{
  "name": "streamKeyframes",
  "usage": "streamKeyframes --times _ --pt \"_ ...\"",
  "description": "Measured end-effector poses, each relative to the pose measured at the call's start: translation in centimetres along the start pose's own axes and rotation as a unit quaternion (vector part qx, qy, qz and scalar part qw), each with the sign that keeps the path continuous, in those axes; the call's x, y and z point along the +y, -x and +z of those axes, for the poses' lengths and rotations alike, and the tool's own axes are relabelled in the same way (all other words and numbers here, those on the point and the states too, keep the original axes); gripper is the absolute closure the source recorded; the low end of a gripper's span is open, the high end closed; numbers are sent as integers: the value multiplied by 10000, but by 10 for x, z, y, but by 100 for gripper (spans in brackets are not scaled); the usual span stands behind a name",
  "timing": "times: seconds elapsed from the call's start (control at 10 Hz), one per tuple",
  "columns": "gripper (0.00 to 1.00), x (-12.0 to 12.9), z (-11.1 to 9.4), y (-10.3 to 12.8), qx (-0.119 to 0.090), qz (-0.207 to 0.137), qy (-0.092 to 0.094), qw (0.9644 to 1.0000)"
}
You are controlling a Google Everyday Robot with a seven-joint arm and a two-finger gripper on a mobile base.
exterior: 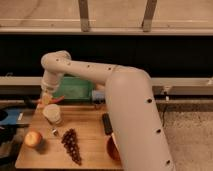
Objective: Place pepper in paper cup
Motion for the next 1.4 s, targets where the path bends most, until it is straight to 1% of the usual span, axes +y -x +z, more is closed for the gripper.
streamKeyframes --times 0.3,0.5,0.8,1.1,1.2,1.4 --pt "100 10 7 18 -67 -169 71 9998" --pt "100 19 10 29 -148 -256 127 9995" --pt "100 39 15 46 -322 -346 222 9986" --pt "100 51 16 53 -502 -305 261 9979" --pt "100 54 17 55 -619 -260 287 9973" --pt "100 57 18 55 -771 -172 289 9965"
